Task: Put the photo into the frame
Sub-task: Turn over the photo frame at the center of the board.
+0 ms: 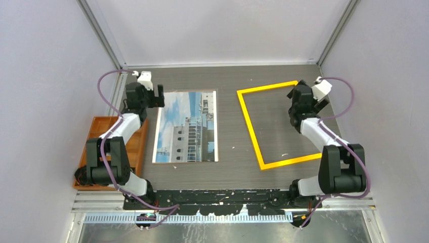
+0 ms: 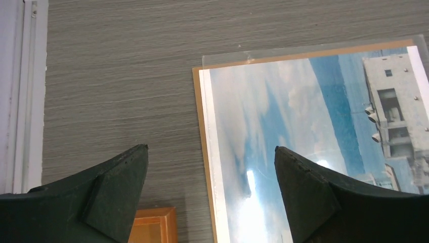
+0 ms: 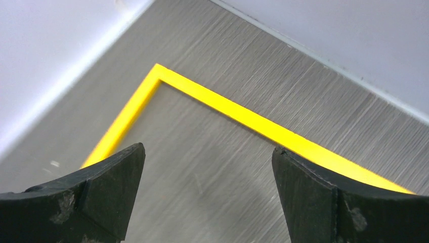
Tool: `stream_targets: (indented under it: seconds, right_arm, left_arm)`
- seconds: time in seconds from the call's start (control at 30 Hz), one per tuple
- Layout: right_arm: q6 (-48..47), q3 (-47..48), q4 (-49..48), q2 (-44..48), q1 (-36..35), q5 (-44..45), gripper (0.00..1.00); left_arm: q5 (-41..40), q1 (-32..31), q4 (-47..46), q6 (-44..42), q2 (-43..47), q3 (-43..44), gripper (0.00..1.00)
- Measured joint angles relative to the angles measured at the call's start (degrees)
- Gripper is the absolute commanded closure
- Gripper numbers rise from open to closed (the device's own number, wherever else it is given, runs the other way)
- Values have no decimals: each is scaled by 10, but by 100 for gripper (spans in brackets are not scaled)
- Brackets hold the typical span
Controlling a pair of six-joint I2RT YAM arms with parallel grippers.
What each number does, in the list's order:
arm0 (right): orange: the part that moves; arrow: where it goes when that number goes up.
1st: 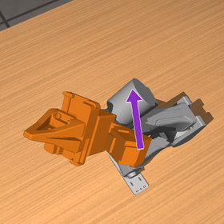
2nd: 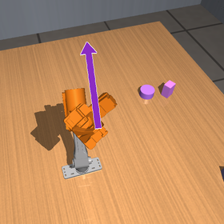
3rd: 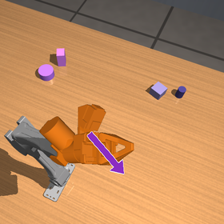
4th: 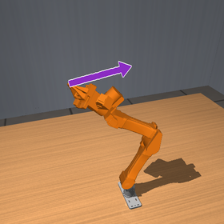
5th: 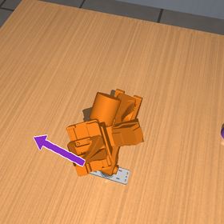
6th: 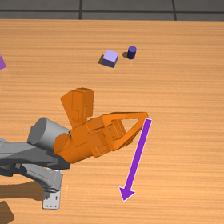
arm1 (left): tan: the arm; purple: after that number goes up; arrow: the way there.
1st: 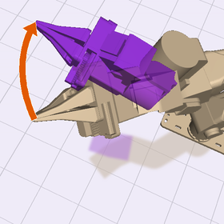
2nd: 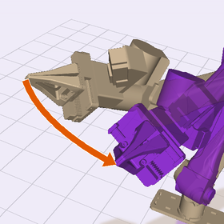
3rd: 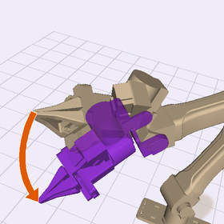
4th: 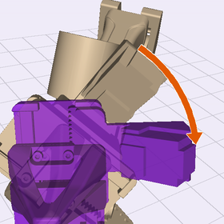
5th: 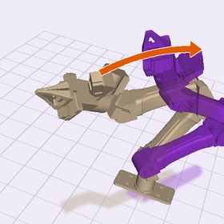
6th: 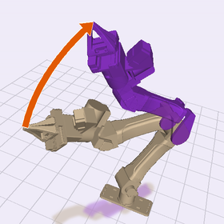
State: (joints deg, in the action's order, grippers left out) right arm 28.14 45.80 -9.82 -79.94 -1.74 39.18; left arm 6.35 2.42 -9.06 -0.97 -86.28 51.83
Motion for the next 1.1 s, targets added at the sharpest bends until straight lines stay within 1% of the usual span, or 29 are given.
stream_targets:
  seconds: [0.07,0.17,0.23,0.3,0.37,0.43,0.53,0.6,0.7,0.8,0.87,0.97,1.1]
  right_arm:
    - [69,20,57,26,22,-13,0]
    - [129,24,99,50,80,-124,0]
    - [142,51,149,36,90,-175,0]
    - [138,103,204,2,64,-209,0]
    - [123,163,249,-38,9,-228,0]
    - [99,213,281,-71,-68,-229,0]
    - [73,232,313,-86,-166,-235,0]
    - [57,232,336,-90,-210,-241,0]
    - [34,229,357,-102,-234,-246,1]
    - [14,219,370,-117,-237,-258,9]
    - [2,208,376,-129,-240,-266,18]
    - [-9,194,382,-144,-248,-270,23]
    - [-13,177,384,-160,-269,-272,28]
  left_arm:
    - [10,4,70,-11,6,40,3]
    - [38,13,169,-21,10,82,4]
    - [58,19,233,-28,10,107,4]
    - [80,21,287,-30,10,130,1]
    - [106,21,330,-31,10,150,0]
    - [134,21,370,-30,9,168,0]
    - [166,15,412,-29,6,187,0]
    - [176,8,433,-29,3,190,0]
    - [177,-11,457,-33,-1,190,0]
    - [177,-40,481,-42,-6,190,0]
    - [177,-57,495,-45,-9,191,0]
    - [177,-76,512,-51,-14,194,0]
    - [174,-85,531,-55,-23,203,0]
